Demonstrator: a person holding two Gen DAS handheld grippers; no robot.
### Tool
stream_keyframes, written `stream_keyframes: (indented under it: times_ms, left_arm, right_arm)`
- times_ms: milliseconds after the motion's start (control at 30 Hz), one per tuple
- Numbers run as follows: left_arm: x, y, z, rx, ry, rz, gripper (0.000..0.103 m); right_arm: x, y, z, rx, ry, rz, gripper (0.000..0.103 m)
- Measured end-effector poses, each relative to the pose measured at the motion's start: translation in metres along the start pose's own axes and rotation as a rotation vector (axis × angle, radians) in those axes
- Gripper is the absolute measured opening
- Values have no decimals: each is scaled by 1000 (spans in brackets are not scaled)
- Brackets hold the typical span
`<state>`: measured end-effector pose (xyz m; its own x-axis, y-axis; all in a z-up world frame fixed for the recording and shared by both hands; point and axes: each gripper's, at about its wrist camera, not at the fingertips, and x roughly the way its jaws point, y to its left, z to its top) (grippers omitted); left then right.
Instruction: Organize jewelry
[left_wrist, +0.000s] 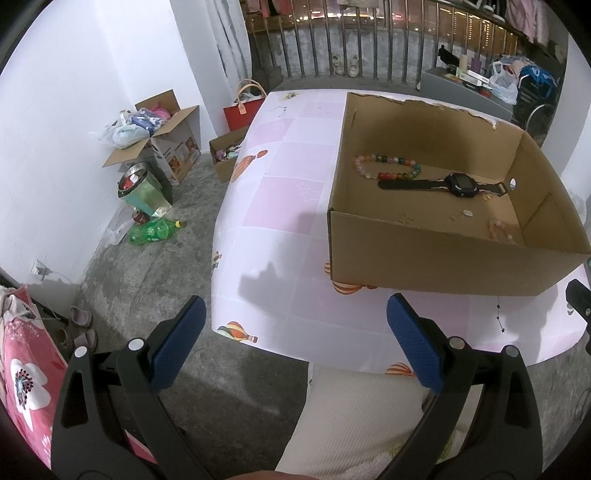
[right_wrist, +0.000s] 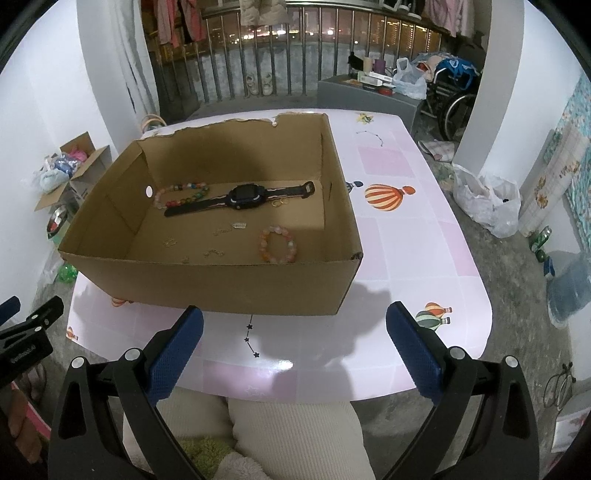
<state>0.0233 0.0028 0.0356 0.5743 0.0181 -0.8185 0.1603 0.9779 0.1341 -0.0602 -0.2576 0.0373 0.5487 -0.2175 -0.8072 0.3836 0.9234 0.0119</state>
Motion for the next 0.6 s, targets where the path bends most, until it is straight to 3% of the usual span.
stream_keyframes:
  times_ms: [600]
  left_arm:
    - [3,-17,0,63,4,-50,95]
  right_arm:
    - [2,-4,0,12,8,-4,96]
